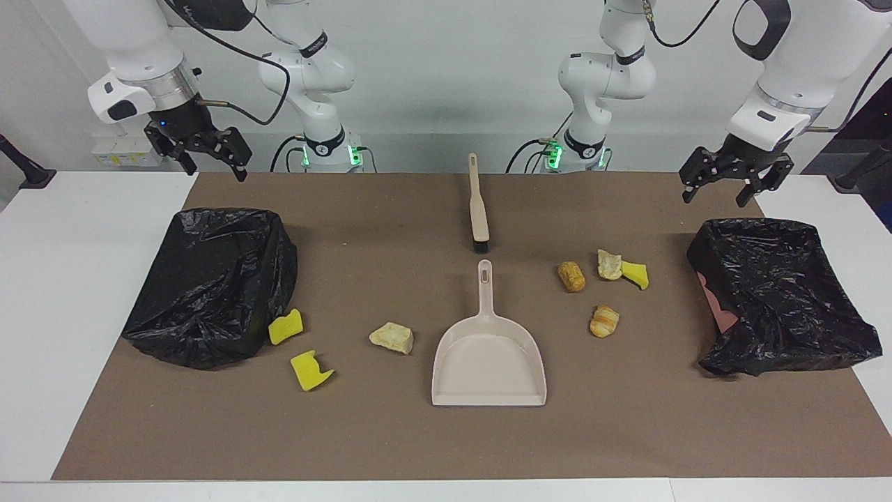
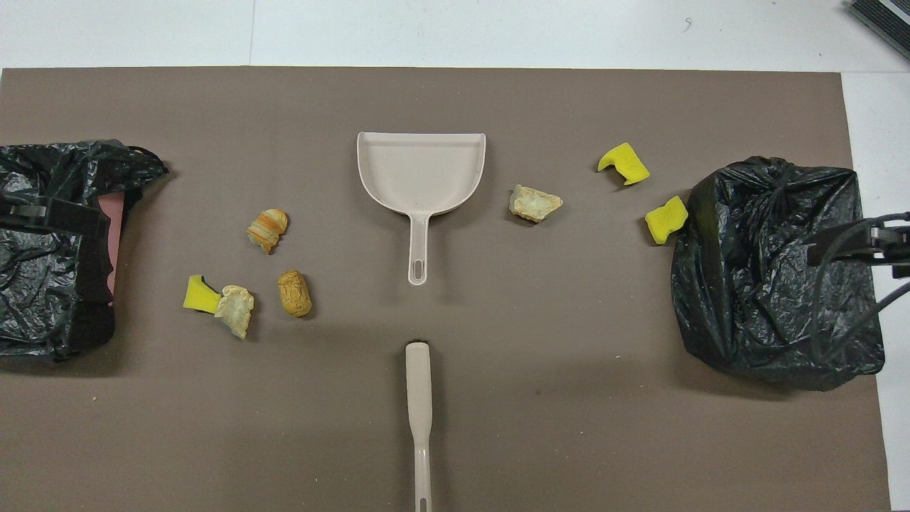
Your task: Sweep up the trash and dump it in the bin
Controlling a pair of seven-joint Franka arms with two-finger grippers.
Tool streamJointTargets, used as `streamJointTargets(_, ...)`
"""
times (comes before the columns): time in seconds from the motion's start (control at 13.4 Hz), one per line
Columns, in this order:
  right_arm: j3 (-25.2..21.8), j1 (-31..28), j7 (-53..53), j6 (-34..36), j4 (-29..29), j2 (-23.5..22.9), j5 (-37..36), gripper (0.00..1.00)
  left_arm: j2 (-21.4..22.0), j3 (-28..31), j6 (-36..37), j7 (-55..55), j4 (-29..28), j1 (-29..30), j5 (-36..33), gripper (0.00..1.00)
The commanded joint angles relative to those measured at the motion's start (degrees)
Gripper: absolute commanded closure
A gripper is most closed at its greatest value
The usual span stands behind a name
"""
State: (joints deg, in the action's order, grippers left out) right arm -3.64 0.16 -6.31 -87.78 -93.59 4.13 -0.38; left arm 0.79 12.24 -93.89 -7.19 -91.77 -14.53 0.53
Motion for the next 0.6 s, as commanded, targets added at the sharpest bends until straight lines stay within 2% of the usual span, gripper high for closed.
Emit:
streamJointTargets(0.0, 0.0, 0.0, 0.1, 0.5, -1.3, 1.5, 0.2, 0.0, -0.1, 0.1, 0.3, -0.5, 0.4, -0.2, -0.8, 0.0)
streamJointTargets(0.22, 0.2, 0.5, 0.0, 2.4, -1.3, 1.7, 1.0, 0.0, -0.1, 0.1, 0.5, -0.4, 0.4, -0.2, -0.8, 0.0)
streamJointTargets(0.52, 1.1, 1.0, 0.1, 1.4, -2.3, 2.4, 1.6, 0.0, -0.2, 0.1, 0.2, -0.2, 0.5, -0.2, -0.7, 0.0)
